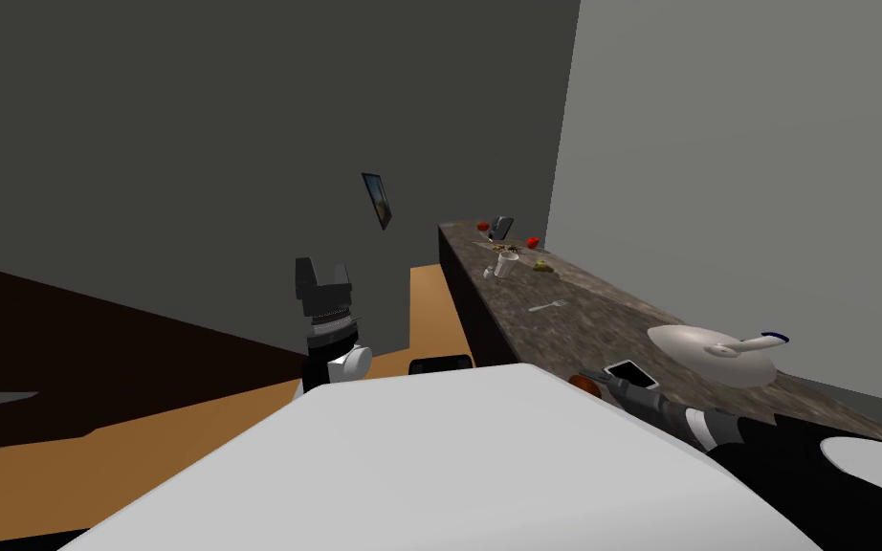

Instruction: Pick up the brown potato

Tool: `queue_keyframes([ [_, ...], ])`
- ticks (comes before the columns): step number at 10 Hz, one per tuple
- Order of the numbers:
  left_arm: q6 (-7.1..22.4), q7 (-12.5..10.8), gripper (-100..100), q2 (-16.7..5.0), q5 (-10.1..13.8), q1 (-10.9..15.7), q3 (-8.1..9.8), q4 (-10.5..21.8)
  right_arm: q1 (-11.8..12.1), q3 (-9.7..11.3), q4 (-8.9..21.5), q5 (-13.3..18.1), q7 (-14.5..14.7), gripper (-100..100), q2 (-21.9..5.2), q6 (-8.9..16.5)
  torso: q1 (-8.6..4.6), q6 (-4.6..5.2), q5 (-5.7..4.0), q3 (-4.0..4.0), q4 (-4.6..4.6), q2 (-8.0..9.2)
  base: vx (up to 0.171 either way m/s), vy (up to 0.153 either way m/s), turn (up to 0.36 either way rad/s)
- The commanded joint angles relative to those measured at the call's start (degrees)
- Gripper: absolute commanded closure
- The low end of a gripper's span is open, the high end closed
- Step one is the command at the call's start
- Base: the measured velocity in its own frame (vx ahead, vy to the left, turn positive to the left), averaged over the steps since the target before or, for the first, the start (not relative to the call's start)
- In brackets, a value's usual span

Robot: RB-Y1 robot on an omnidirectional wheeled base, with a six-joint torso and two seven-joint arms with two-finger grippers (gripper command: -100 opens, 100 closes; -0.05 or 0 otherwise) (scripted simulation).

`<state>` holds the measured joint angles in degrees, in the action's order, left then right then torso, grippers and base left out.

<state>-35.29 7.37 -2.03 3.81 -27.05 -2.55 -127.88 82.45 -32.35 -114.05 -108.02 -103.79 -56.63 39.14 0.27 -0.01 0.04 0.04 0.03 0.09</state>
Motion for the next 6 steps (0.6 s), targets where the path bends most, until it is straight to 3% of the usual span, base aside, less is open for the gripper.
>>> queue_keyframes([
  [1,0.0,0.0,0,0.0,0.0,0.0,0.00,0.0,-2.9,-0.9,2.9,2.2,0.1,-100,0.9,2.9,0.00,0.00,0.00,0.00,0.00,0.00,-0.004,0.077,0.011],
  [3,0.0,0.0,0,0.0,0.0,0.0,0.00,0.0,-4.9,-0.9,4.3,2.2,0.1,-100,0.9,4.7,-0.03,0.01,0.00,-0.02,-0.01,-0.03,0.000,0.039,0.000],
  [6,0.0,0.0,0,0.0,0.0,0.0,0.00,0.0,-10.5,-3.1,9.8,5.2,1.6,-100,3.3,10.2,-0.08,0.00,-0.01,-0.02,-0.01,-0.04,-0.005,0.058,0.010],
])
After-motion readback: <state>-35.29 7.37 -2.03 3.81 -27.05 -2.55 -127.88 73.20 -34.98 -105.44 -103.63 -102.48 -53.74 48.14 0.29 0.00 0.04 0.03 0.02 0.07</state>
